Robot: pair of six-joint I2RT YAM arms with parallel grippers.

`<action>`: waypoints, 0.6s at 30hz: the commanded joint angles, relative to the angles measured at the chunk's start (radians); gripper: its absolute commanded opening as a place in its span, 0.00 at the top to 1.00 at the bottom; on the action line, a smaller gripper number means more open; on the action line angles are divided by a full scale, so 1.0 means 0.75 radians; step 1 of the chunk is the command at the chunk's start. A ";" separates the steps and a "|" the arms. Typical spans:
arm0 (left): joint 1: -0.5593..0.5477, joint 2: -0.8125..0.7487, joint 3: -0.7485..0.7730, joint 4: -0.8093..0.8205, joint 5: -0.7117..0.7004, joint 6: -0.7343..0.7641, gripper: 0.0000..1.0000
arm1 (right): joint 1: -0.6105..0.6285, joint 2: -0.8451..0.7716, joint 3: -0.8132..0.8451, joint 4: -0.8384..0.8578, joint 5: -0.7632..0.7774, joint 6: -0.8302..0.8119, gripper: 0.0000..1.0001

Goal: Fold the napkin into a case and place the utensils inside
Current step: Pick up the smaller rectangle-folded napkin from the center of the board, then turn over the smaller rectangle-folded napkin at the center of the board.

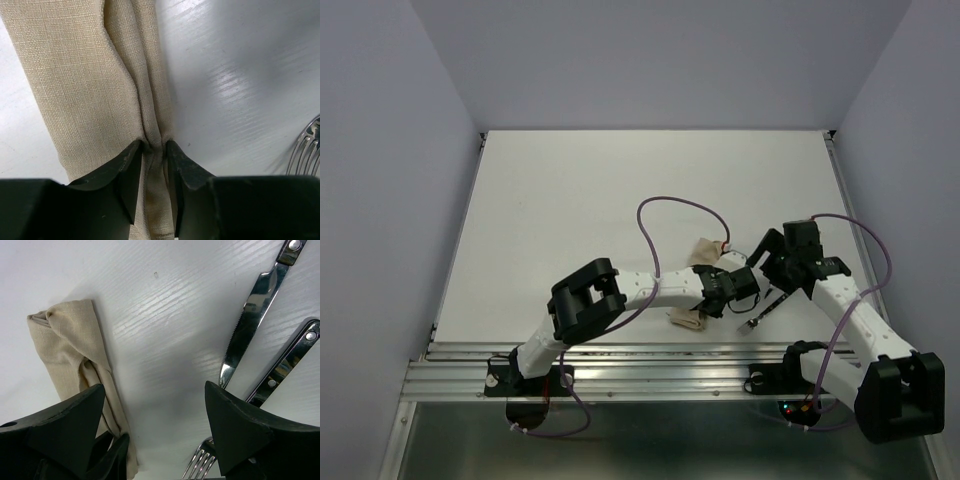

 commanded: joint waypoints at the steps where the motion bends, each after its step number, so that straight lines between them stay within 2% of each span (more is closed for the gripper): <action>1: -0.010 0.028 0.016 -0.044 -0.040 0.000 0.70 | -0.017 -0.044 0.026 0.043 0.011 -0.001 0.15; 2: -0.008 0.022 0.012 -0.042 -0.044 0.000 0.81 | -0.031 -0.038 0.024 0.040 0.013 -0.007 0.15; 3: -0.004 0.016 0.008 -0.040 -0.031 0.006 0.99 | -0.043 -0.034 0.022 0.036 0.019 -0.011 0.15; 6: 0.039 -0.094 -0.108 0.082 0.109 0.056 1.00 | -0.084 -0.028 0.020 0.000 0.068 -0.016 0.13; 7: 0.057 -0.200 -0.232 0.216 0.219 0.072 1.00 | -0.084 -0.032 0.018 0.000 0.042 -0.014 0.12; 10: 0.147 -0.364 -0.409 0.407 0.412 0.092 1.00 | -0.099 -0.040 0.016 0.000 0.036 -0.003 0.12; 14: 0.223 -0.484 -0.491 0.542 0.578 0.166 1.00 | -0.127 -0.058 0.016 0.000 0.036 0.003 0.11; 18: 0.270 -0.514 -0.479 0.590 0.684 0.284 1.00 | -0.139 -0.075 0.016 0.002 0.023 0.017 0.11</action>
